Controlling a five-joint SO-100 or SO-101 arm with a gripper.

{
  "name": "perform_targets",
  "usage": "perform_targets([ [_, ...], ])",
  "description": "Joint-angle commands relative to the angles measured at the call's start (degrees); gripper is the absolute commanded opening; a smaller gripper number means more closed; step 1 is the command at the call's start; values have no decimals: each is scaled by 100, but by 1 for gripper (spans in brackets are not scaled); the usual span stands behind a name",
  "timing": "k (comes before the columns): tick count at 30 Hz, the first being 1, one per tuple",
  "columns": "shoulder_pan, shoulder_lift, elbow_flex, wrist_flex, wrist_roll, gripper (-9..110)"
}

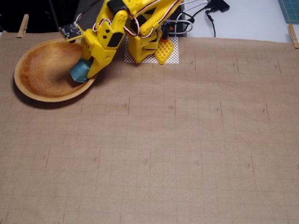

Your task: Grasp a blue block and put it in the bowl.

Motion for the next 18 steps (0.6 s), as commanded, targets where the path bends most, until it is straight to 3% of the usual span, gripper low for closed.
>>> perform_targets([
  [1,0,-352,-510,-105,-62,-3],
  [11,9,-817,-1310,-123,9,-3],
  [18,-88,-1195,-1512,-800,9,-3],
])
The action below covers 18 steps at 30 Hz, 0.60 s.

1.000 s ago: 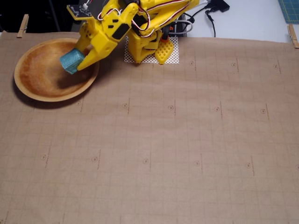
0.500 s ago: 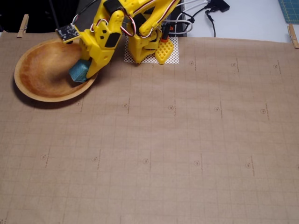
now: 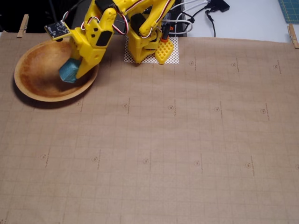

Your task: Grasp a blue block and put it in the bowl.

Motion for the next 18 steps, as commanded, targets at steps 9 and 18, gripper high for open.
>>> perform_targets([
  [9,79,-1582,-958,-1134,18,-3],
  [18,483,-3111,-1521,-1802,-79,-2],
])
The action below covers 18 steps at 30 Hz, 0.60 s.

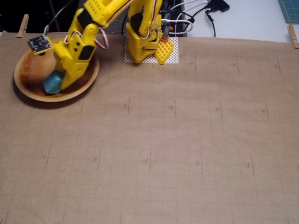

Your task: Grasp a blue block and put it in the bowl.

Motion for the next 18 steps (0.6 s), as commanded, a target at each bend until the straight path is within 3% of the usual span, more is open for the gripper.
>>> perform_targets([
  [1,176,-246,-431,-167,-88,-2],
  [10,536,-492,-483,-141,-606,0],
  [18,492,-492,-475,-141,-633,17],
])
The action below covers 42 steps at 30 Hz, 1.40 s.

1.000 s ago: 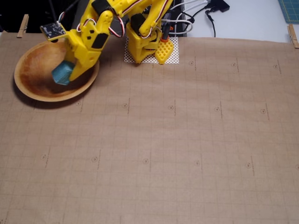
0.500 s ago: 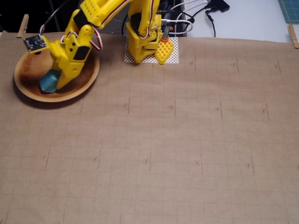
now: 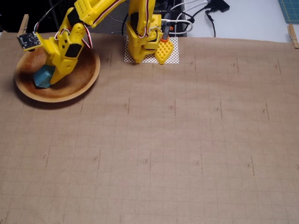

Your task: Grasp a blue block and put it in the bowl.

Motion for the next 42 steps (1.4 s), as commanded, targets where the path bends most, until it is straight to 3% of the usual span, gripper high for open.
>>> perform_targets([
  [1,-79,44,-132,-18,-62,19],
  [14,-325,352,-97,0,-62,24],
  [19,-519,1143,-141,545,-62,24],
  [32,-1758,4816,-185,2443,35,24],
  [42,-2883,7277,-167,2856,255,23],
])
